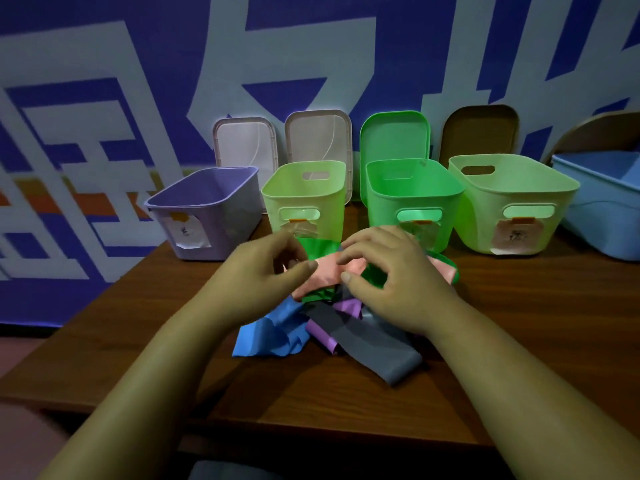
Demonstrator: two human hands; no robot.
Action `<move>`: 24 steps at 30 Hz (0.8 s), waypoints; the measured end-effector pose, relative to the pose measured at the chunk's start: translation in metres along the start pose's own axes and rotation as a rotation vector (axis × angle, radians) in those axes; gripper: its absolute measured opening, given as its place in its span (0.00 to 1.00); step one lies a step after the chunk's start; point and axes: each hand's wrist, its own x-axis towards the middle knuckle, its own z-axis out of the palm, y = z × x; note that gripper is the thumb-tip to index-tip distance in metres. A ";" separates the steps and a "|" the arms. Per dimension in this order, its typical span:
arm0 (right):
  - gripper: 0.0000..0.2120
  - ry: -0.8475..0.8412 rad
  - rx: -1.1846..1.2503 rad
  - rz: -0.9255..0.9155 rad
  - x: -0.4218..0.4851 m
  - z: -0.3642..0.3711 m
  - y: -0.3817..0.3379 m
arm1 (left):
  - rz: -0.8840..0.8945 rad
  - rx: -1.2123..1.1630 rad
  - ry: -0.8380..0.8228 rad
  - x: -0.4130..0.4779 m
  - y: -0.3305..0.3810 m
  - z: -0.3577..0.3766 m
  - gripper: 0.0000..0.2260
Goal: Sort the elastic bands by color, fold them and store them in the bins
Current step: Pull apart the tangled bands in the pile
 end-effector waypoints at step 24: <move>0.04 0.010 0.097 -0.011 -0.004 0.007 -0.002 | -0.201 0.149 -0.044 -0.007 -0.006 -0.015 0.07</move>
